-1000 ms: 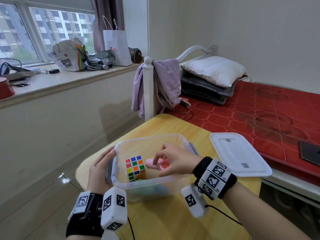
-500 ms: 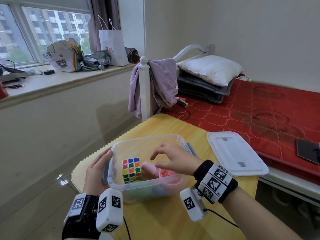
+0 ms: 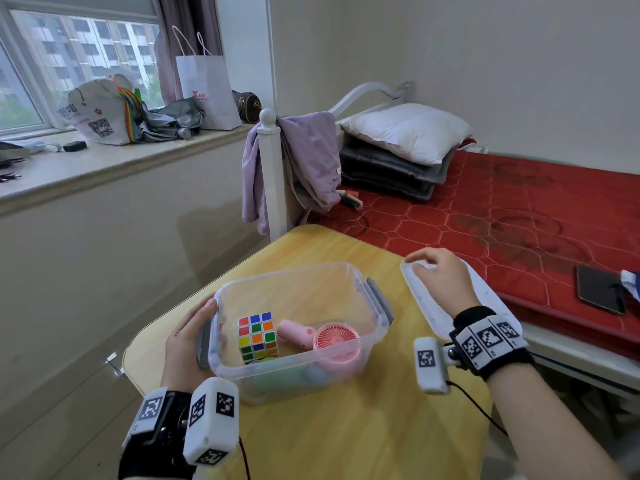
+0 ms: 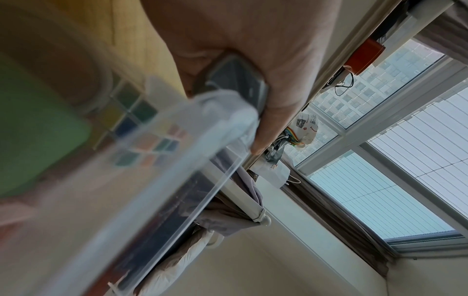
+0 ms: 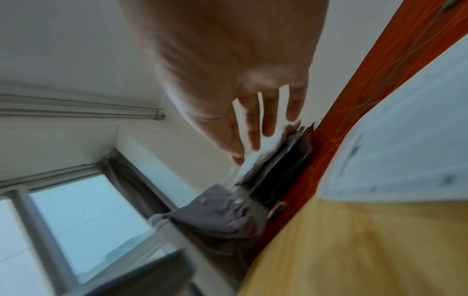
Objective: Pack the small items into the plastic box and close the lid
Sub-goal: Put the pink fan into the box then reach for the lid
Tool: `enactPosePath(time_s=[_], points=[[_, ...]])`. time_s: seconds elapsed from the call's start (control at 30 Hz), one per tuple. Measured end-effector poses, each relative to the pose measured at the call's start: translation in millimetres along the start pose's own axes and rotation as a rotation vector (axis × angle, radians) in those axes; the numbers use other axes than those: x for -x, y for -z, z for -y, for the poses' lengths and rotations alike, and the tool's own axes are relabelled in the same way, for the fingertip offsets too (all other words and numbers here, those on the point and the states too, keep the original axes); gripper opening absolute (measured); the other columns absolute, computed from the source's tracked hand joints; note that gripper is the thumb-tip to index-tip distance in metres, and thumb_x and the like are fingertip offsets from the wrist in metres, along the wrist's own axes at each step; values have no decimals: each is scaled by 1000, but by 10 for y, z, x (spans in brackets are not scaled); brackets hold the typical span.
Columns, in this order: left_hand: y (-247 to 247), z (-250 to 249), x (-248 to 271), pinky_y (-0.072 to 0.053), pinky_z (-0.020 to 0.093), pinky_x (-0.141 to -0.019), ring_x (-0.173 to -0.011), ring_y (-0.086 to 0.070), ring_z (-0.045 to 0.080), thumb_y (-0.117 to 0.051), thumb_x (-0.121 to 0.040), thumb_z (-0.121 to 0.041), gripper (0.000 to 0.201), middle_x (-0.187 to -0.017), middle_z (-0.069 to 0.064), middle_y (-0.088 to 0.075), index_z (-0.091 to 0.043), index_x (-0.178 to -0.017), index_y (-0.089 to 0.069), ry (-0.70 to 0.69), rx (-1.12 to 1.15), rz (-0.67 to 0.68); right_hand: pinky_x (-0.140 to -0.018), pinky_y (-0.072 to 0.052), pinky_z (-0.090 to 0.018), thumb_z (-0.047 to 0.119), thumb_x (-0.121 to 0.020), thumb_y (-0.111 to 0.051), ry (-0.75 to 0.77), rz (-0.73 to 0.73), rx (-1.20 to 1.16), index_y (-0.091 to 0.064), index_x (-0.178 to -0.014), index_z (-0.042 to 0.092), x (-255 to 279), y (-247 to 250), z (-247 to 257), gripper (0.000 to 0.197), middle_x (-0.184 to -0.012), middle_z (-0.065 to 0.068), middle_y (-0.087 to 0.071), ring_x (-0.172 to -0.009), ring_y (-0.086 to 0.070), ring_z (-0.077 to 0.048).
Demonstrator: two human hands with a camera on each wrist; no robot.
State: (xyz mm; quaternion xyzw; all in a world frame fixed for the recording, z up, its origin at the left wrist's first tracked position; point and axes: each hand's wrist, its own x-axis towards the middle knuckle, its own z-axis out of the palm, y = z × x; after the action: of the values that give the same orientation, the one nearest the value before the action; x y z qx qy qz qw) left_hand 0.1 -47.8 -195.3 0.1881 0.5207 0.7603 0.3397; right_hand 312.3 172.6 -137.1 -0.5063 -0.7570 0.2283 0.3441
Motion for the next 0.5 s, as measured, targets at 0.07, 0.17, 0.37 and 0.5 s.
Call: enactPosePath(time_s=[0.07,0.17,0.37,0.5], points=[[3,48,-41,-56,19,-52,-76,-69,11,-60,-97,-27,31,-101,2,-70,-11,-122,-68,36,43,15,-87,-44,-39,14,-85,-60,-143,-138,136,-66,-91,35,-20,72,-272,23,-121,-9,-61,-114,-51,-32],[-75,86,-60,-55,20,-52,-67,-71,7,-64,-94,-28,38,-82,-4,-73,-11,-128,-70,58,58,45,-98,-38,-49,19,-87,-61,-428,-174,329,-57,-125,25,13,133,-613,39,-138,-15,-46,-125,-39,-39],[-226,163,-191,-59,21,-60,-105,-66,25,-74,-81,-42,52,-113,6,-74,-15,-125,-72,24,24,68,-107,-29,-55,32,-83,-61,-694,-49,399,-38,-140,29,108,109,-1105,61,-143,-20,-37,-130,-32,-38],[-279,206,-272,-59,22,-59,-90,-68,17,-67,-91,-36,47,-104,2,-72,-11,-131,-68,50,30,87,-99,-34,-49,27,-79,-64,-714,-5,350,-38,-141,29,80,113,-1214,67,-138,-22,-40,-124,-37,-38]])
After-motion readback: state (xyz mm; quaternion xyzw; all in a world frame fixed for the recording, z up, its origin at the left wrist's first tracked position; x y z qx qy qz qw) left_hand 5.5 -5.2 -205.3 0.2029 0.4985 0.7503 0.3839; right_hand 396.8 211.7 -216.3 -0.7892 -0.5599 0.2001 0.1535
